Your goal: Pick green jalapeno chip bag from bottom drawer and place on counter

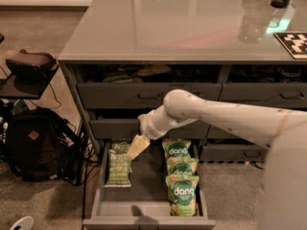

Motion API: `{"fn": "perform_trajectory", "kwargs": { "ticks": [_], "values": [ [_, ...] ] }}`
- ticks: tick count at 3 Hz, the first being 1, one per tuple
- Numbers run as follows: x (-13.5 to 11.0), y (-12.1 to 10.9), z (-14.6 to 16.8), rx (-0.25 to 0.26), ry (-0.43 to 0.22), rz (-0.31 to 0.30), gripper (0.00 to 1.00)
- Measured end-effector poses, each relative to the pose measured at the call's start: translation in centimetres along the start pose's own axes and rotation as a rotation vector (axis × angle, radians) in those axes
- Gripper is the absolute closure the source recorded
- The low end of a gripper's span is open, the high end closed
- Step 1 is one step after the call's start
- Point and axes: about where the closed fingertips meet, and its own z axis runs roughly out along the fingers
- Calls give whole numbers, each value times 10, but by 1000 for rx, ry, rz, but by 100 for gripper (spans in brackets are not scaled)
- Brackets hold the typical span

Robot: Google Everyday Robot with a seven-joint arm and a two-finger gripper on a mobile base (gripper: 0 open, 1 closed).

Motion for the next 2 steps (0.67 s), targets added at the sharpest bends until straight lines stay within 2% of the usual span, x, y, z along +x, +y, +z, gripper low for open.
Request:
{"fn": "perform_trajectory", "kwargs": {
  "ticks": [1, 2],
  "values": [
    [4, -6, 64, -7, -48, 28, 0],
    [5, 5, 111, 10, -66, 9, 0]
  ]
}}
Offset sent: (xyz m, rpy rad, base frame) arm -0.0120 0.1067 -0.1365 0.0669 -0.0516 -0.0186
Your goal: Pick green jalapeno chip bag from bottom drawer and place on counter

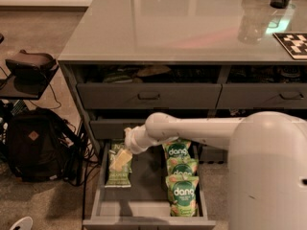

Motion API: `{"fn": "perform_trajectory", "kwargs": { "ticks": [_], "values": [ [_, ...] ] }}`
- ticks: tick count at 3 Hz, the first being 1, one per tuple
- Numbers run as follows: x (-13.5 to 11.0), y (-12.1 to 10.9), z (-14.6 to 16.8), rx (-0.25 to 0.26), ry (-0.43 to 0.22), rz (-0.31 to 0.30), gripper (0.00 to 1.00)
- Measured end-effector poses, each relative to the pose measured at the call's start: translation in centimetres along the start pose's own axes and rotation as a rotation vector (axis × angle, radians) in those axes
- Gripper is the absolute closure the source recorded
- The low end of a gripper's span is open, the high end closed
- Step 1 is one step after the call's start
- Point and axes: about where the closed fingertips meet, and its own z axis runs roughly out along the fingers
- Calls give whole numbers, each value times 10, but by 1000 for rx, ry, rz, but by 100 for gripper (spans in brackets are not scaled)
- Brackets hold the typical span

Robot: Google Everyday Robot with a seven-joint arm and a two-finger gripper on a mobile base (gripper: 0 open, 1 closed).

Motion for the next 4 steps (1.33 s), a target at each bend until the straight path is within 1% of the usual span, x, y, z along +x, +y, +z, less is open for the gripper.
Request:
{"fn": "perform_trajectory", "kwargs": {
  "ticks": [1, 2, 3, 4],
  "values": [
    [15, 6, 38, 32, 17, -24, 0],
    [34, 1, 70, 26, 26, -34, 0],
    [49, -10, 96, -18, 6, -20, 0],
    [61, -20, 115, -96, -4, -12, 0]
  ]
}}
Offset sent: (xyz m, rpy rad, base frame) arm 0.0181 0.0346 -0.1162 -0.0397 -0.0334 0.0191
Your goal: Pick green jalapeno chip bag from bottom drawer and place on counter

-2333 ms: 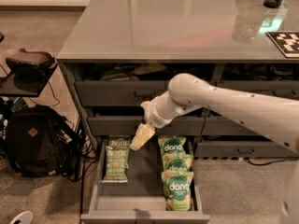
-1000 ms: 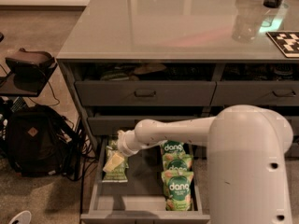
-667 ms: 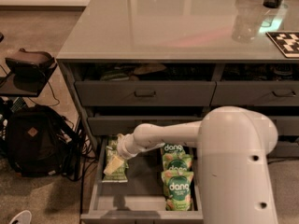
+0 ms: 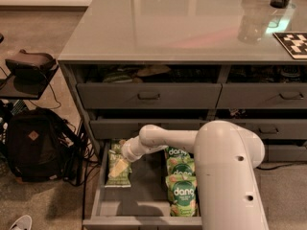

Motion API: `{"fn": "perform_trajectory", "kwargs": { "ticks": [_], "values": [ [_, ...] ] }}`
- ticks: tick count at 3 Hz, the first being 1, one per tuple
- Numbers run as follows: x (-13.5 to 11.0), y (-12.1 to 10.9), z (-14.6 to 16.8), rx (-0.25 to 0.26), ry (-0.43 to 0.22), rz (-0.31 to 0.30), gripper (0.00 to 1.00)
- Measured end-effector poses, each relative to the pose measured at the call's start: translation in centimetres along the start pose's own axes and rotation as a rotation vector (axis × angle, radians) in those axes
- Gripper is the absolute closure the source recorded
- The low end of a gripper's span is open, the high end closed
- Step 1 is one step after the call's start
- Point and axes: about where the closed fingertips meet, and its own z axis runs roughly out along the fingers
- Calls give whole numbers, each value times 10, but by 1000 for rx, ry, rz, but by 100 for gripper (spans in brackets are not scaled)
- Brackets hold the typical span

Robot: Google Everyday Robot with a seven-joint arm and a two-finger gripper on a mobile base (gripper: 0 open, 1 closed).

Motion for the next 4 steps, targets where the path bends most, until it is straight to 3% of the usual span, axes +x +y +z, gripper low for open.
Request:
{"fn": "perform_trajectory", "kwargs": {
  "ticks": [1, 4],
  "values": [
    [0, 0, 0, 0, 0, 0, 0],
    [49, -5, 97, -15, 77, -12, 0]
  ]
}}
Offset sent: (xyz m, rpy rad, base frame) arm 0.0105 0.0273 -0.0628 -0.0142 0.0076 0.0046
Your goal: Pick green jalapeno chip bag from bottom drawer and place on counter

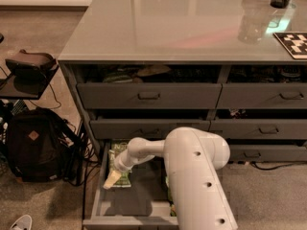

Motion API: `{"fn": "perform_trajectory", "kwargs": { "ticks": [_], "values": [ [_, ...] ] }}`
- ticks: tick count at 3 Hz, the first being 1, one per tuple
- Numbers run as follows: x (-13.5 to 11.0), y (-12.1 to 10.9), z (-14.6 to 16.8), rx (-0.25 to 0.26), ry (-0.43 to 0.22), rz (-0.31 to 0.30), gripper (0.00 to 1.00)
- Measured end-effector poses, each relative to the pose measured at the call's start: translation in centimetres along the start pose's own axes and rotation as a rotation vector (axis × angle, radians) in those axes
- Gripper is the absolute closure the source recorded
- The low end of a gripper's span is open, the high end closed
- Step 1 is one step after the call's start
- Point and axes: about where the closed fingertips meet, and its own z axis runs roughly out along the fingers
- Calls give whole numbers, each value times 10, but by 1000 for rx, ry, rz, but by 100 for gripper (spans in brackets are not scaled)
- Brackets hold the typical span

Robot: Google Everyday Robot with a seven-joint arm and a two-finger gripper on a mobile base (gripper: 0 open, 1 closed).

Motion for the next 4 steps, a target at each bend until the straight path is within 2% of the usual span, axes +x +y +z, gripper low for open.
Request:
{"fn": "perform_trajectory", "kwargs": {
  "ticks": [1, 2, 3, 4],
  "values": [
    [26, -3, 19, 39, 3, 54, 0],
    [52, -16, 29, 85, -16, 116, 0],
    [65, -32, 40, 103, -36, 138, 0],
    [67, -46, 55, 94, -51, 133, 0]
  ]
}}
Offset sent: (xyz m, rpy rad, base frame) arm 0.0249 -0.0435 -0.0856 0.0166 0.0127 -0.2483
